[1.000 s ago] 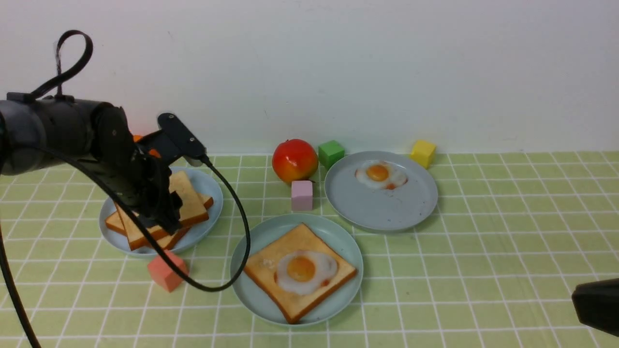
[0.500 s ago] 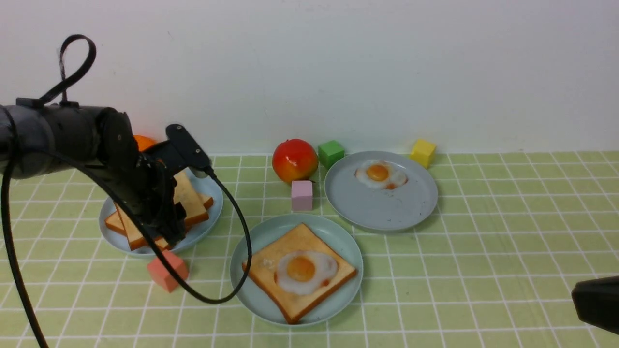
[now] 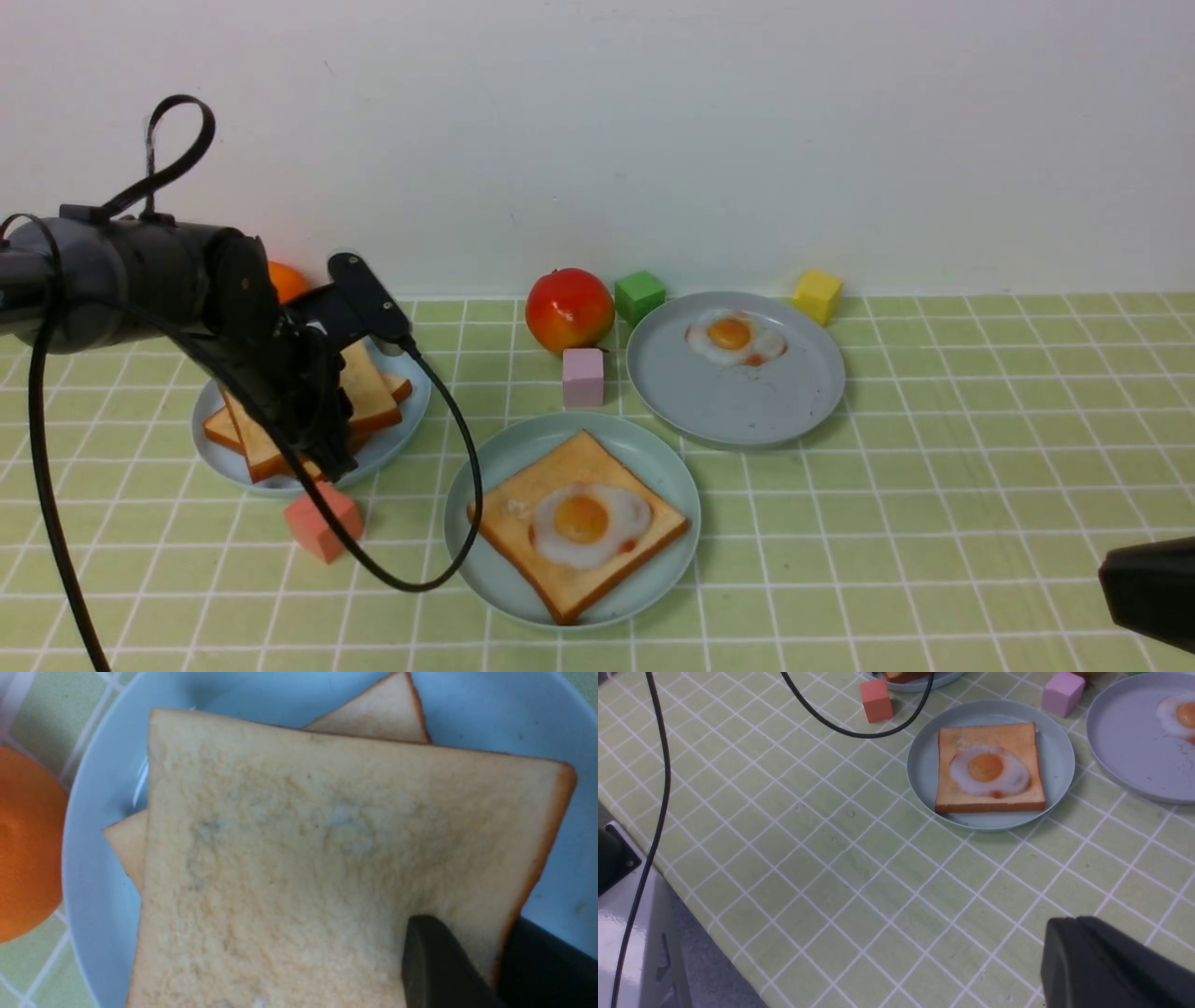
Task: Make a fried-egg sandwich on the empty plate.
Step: Use the left arm to grab a slice of bread, then use the left arm to place a slice of bread on the fried egg in the middle
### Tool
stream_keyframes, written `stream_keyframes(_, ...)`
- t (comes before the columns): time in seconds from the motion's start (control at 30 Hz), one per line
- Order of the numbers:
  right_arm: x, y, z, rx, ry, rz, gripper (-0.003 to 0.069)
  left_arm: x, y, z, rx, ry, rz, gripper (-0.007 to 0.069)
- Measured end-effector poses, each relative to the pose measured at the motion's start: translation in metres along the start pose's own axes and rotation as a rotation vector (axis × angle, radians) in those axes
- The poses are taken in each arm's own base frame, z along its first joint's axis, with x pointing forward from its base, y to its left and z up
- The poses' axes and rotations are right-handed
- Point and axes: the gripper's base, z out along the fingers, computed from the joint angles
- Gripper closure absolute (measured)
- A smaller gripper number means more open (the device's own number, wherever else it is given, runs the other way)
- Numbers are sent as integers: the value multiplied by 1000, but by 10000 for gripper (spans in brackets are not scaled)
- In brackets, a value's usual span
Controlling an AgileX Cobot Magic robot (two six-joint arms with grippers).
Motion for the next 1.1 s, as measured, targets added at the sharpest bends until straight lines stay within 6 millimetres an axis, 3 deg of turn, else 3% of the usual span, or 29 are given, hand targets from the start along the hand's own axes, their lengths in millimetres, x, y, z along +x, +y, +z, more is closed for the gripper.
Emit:
stream_keyframes(0.1, 0, 0, 0, -3, 0, 2, 638, 0, 0, -1, -3, -2, 0, 571)
stream_keyframes(0.3, 1, 1, 0, -14, 15, 4, 637, -1, 1, -11, -8, -7, -3, 573)
stream_keyframes(0.4, 2, 2, 0, -19, 19, 7, 635, -6, 1, -30, -23, -28, -31, 575)
stream_keyframes(0.43, 2, 2, 0, -21, 20, 7, 634, -11, 1, -48, -43, -60, -64, 578)
stream_keyframes(0.47, 2, 2, 0, -21, 20, 7, 634, -12, 1, -51, -45, -65, -62, 578)
stream_keyframes(0.5, 2, 2, 0, -22, 22, 7, 634, -21, -3, -72, -66, -112, -102, 580)
stream_keyframes(0.57, 2, 2, 0, -22, 23, 7, 631, -35, -15, -98, -63, -171, -162, 579)
stream_keyframes(0.63, 2, 2, 0, -22, 23, 7, 631, -45, -29, -109, -41, -193, -172, 579)
stream_keyframes(0.7, 2, 2, 0, -23, 26, 6, 631, -65, -66, -121, 39, -203, -179, 579)
stream_keyframes(0.73, 3, 2, 0, -23, 27, 6, 631, -67, -69, -122, 46, -202, -186, 579)
stream_keyframes(0.8, 4, 3, -3, -13, 30, -8, 631, -83, -112, -123, 134, -171, -167, 579)
stream_keyframes(0.9, 7, 4, -9, -1, 20, -26, 631, -96, -151, -119, 179, -148, -136, 579)
stream_keyframes(1.1, 11, 11, -21, -1, -11, -47, 631, -109, -189, -100, 143, -127, -62, 580)
